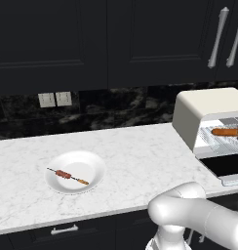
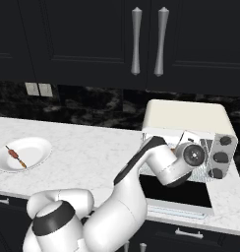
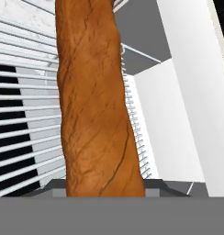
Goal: Pick up the kebab skewer and baguette bread, and place them inside the toaster oven. Close the toaster oven door and start by setting the timer.
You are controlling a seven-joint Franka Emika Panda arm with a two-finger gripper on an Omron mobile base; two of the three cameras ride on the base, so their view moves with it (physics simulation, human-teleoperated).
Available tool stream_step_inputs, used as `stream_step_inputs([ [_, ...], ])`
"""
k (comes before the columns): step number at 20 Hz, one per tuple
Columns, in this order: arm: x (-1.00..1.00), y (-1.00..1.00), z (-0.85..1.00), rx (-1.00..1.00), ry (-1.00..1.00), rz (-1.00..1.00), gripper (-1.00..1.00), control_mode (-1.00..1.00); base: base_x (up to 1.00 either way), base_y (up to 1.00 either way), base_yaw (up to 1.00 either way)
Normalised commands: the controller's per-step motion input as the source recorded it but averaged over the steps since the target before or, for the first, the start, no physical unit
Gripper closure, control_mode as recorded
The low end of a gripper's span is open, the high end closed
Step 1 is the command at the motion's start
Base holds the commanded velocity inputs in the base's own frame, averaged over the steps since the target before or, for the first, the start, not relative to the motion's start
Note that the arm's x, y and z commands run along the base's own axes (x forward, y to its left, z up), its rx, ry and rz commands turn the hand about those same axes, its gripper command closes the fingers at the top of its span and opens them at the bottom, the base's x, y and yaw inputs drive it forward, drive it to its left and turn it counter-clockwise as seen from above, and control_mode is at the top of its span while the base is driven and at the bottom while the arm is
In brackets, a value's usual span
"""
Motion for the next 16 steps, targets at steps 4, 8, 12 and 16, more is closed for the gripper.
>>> stream_step_inputs([
  [4, 0.11, 0.01, 0.00, -0.02, 0.03, 0.12, 1.00, -1.00, 0.00, 0.00, 0.00],
  [8, 0.22, 0.06, 0.00, -0.03, 0.05, 0.09, 1.00, -1.00, 0.00, 0.00, 0.00],
  [12, 0.31, 0.13, 0.00, -0.01, 0.04, 0.04, 1.00, -1.00, 0.00, 0.00, 0.00],
  [16, 0.30, 0.01, -0.01, 0.00, 0.00, 0.03, 1.00, -1.00, 0.00, 0.00, 0.00],
])
